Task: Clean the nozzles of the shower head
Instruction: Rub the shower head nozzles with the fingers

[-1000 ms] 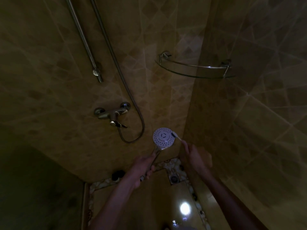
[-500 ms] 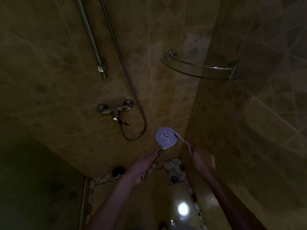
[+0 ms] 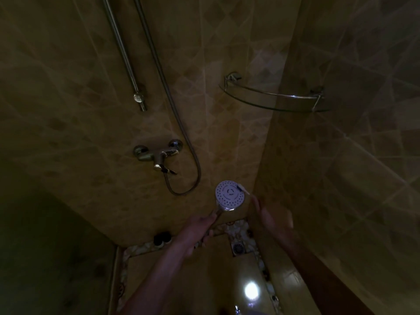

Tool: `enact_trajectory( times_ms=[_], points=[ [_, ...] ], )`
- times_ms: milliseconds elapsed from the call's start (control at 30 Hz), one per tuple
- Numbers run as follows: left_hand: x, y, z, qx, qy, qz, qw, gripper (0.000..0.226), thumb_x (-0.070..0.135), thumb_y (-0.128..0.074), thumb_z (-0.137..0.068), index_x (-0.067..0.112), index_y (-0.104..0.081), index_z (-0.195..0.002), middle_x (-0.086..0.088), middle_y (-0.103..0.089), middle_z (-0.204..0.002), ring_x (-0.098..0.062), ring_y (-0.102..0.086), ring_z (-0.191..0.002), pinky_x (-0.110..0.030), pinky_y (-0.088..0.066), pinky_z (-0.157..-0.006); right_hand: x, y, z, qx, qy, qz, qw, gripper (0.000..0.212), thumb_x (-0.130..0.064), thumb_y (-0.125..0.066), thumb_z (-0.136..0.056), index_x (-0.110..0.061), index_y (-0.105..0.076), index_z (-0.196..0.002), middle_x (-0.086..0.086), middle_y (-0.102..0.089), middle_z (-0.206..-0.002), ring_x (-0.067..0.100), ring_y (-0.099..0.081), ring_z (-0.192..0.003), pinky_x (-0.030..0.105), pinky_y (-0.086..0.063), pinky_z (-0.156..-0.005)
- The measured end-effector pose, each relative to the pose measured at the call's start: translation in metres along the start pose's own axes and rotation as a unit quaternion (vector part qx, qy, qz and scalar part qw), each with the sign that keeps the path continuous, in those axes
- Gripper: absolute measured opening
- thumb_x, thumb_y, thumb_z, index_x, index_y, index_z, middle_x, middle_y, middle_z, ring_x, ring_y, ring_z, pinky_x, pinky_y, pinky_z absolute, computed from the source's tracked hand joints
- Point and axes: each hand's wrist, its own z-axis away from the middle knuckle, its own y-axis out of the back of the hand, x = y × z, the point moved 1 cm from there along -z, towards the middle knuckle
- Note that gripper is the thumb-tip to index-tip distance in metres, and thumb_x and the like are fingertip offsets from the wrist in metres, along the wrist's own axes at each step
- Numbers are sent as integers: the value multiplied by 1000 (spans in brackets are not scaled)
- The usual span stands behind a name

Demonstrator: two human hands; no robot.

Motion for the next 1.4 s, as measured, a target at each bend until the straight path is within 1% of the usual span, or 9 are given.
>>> enact_trajectory(
  times_ms=[200, 433, 567, 700, 800, 967, 1100, 1233, 1400],
  points=[
    [4, -4, -5, -3, -12, -13, 1000, 41, 45, -59, -92, 18, -58, -61, 2, -55, -48, -7, -39, -33, -15, -28, -34, -10, -13, 14, -33, 79, -30, 996, 38, -34, -35, -102, -22, -58, -75, 8, -70, -82, 24, -62, -75, 17, -41, -62],
    [10, -13, -8, -6, -28, -18, 999, 32, 39, -56, -95, 11, -63, -82, 0, -56, -53, -6, -39, -33, -15, -29, -33, -13, 9, -8, -22, 34, -64, 997, 44, -38, -32, -102, -7, -61, -115, 16, -64, -108, 33, -59, -104, 20, -37, -70],
    [13, -16, -6, -17, -30, -5, 999, 29, 38, -55, -96, 13, -63, -84, 1, -54, -53, -6, -38, -35, -16, -29, -33, -21, 14, -4, -5, 82, -39, 996, 41, -35, -33, -103, -12, -68, -101, 15, -69, -98, 29, -65, -94, 39, -51, -82],
    [11, -16, -4, -22, -30, -5, 999, 31, 40, -55, -96, 15, -60, -78, 2, -52, -51, -7, -37, -35, -15, -27, -33, -17, -9, 10, -49, 125, 15, 991, 44, -34, -37, -102, -22, -52, -62, 0, -59, -61, 7, -52, -52, 29, -40, -55],
    [9, -19, -3, -26, -32, -9, 999, 30, 37, -54, -97, 17, -57, -75, 0, -52, -52, -6, -37, -32, -14, -27, -33, -13, 1, 1, -45, 129, -50, 989, 41, -29, -41, -101, -7, -65, -75, 15, -66, -71, 18, -65, -66, 36, -41, -57],
    [10, -21, -3, -29, -43, -12, 999, 30, 34, -54, -97, 18, -54, -72, 0, -52, -52, -7, -38, -33, -16, -27, -34, -12, 41, -20, 57, 37, 151, 986, 36, -39, -31, -100, -20, -61, -105, 5, -69, -101, 24, -66, -91, 30, -47, -70],
    [6, -16, -3, -24, -32, 3, 999, 27, 36, -56, -96, 11, -60, -89, 1, -53, -52, -6, -38, -33, -15, -27, -33, -26, 10, 7, -56, 148, -13, 987, 45, -40, -33, -100, -13, -65, -82, 11, -65, -77, 22, -61, -69, 32, -49, -68],
    [4, -13, -3, -25, -38, -15, 999, 29, 38, -55, -95, 17, -59, -75, 0, -54, -55, -7, -39, -35, -16, -27, -35, -26, 6, -6, -78, 138, -70, 985, 36, -23, -37, -102, -2, -65, -100, 9, -66, -90, 19, -62, -77, 31, -49, -71],
    [4, -14, 1, -32, -47, -25, 998, 33, 38, -54, -96, 16, -54, -70, 1, -53, -52, -5, -38, -32, -14, -26, -33, -36, 16, -20, -76, 115, -108, 985, 31, -14, -36, -103, -27, -46, -76, 6, -50, -75, 22, -49, -78, 22, -34, -65]
  ],
)
